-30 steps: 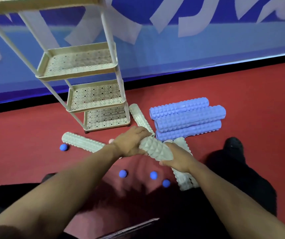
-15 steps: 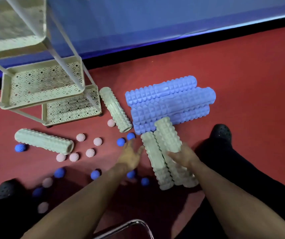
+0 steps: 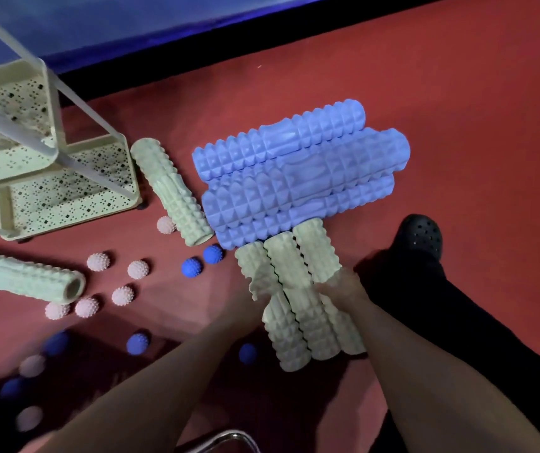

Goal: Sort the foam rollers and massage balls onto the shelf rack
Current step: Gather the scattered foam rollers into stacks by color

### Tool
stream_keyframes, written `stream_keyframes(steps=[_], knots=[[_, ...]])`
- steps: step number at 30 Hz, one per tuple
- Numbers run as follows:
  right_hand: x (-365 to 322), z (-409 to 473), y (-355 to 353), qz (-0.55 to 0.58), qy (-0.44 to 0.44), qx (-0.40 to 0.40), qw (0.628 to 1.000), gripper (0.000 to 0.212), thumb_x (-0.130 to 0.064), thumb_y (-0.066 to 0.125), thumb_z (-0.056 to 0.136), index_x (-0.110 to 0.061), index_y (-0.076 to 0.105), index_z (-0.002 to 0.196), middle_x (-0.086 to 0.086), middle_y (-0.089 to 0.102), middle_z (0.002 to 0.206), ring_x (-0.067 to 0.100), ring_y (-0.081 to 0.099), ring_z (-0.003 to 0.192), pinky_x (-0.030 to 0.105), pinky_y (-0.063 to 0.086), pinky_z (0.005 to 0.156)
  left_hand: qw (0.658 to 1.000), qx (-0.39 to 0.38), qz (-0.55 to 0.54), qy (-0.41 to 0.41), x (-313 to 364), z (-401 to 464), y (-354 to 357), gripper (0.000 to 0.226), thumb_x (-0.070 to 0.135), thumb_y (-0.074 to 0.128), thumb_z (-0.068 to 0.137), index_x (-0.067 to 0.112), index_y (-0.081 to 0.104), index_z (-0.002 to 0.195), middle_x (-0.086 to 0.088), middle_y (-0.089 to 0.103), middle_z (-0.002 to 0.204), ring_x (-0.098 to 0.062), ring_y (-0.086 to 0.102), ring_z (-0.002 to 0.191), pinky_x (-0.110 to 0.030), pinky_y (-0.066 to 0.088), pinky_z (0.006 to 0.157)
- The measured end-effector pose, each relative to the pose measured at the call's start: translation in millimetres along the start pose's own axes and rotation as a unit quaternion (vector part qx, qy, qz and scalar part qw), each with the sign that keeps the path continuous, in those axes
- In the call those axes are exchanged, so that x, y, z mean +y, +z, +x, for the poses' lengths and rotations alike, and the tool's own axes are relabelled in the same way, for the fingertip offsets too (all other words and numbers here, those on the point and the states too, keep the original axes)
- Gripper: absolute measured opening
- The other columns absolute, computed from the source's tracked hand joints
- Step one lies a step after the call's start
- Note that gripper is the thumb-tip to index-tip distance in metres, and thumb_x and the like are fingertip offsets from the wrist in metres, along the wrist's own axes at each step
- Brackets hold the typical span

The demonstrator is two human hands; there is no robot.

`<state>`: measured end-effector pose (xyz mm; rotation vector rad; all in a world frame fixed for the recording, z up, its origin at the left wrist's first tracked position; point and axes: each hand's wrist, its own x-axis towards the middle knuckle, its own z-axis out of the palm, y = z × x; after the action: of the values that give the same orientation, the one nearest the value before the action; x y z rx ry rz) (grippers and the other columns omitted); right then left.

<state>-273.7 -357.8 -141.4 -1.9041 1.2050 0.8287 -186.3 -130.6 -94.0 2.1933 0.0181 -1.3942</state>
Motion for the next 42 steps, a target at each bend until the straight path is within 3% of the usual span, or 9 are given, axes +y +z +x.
stream_keyframes(steps=[2,5,9,15,24,27,34,39,42], knots=[[3,3,2,0.009,0.017,-0.005,1.000,0.081,-0.043,0.081,0.080,-0.003,0.045,0.141,0.017,0.048,0.140,0.033,0.049,0.129,0.038,0.043,0.101,0.999,0.015,-0.047,0.000,1,7,3,0.044,0.037,0.059,0.098,0.020,0.044,0.136,-0.003,0.057,0.128,-0.032,0.059,0.121,-0.038,0.047,0.096],[10,7,5,0.028,0.037,-0.001,0.999,0.084,-0.035,0.082,0.081,-0.006,0.038,0.146,0.017,0.044,0.146,0.033,0.047,0.133,0.039,0.042,0.105,0.998,0.026,-0.044,0.023,5,12,4,0.017,0.021,0.057,0.100,0.031,0.043,0.102,0.009,0.058,0.103,-0.017,0.057,0.104,-0.011,0.039,0.069],[18,10,11,0.028,0.035,-0.011,0.999,0.082,-0.032,0.081,0.082,-0.008,0.036,0.146,0.016,0.047,0.145,0.034,0.050,0.129,0.039,0.044,0.103,0.998,0.008,-0.048,0.031,5,19,10,0.035,0.023,0.057,0.100,0.024,0.044,0.133,0.008,0.057,0.103,-0.008,0.056,0.078,-0.004,0.040,0.055],[15,14,13,0.076,0.014,0.000,0.997,0.073,-0.028,0.080,0.082,-0.013,0.043,0.143,0.011,0.058,0.134,0.031,0.057,0.119,0.030,0.041,0.089,0.997,0.003,-0.071,0.030,6,20,15,0.045,0.019,0.056,0.099,0.015,0.045,0.142,0.008,0.056,0.090,-0.007,0.053,0.069,-0.006,0.041,0.053],[6,21,18,0.060,0.014,0.000,0.998,0.081,-0.048,0.068,0.086,-0.019,0.031,0.151,0.010,0.050,0.146,0.035,0.051,0.129,0.040,0.043,0.105,0.998,0.000,-0.061,0.021,5,21,11,0.035,0.025,0.054,0.099,0.021,0.049,0.133,0.001,0.062,0.104,-0.012,0.059,0.075,-0.011,0.043,0.051],[-6,13,16,0.016,0.009,0.069,0.997,0.077,-0.058,0.064,0.086,-0.018,0.040,0.147,0.011,0.053,0.143,0.037,0.050,0.130,0.043,0.040,0.107,0.998,0.050,-0.027,0.008,7,20,0,0.024,0.031,0.053,0.100,0.020,0.056,0.121,0.003,0.065,0.105,-0.021,0.066,0.094,-0.022,0.044,0.067],[-66,-12,23,0.042,-0.203,0.227,0.952,0.044,-0.040,0.063,0.094,-0.013,0.060,0.129,0.009,0.061,0.126,0.031,0.055,0.118,0.043,0.041,0.100,0.933,0.339,-0.115,-0.033,-4,38,-86,0.027,0.039,0.056,0.099,0.014,0.059,0.111,-0.002,0.068,0.098,-0.028,0.065,0.093,-0.034,0.047,0.079],[-91,-14,48,0.001,-0.287,0.179,0.941,0.046,-0.045,0.061,0.094,-0.016,0.060,0.129,0.003,0.063,0.126,0.025,0.056,0.117,0.040,0.043,0.103,0.919,0.334,-0.196,-0.070,-9,71,-131,0.054,0.040,0.062,0.097,0.004,0.047,0.135,-0.010,0.062,0.123,-0.029,0.060,0.113,-0.031,0.042,0.091],[-90,-12,68,-0.041,-0.321,0.212,0.922,0.043,-0.043,0.067,0.086,-0.016,0.065,0.120,0.005,0.062,0.115,0.028,0.060,0.105,0.047,0.050,0.090,0.920,0.276,-0.255,-0.115,-7,91,-139,0.064,0.049,0.067,0.091,0.002,0.053,0.133,-0.007,0.063,0.112,-0.025,0.061,0.097,-0.033,0.044,0.084]])
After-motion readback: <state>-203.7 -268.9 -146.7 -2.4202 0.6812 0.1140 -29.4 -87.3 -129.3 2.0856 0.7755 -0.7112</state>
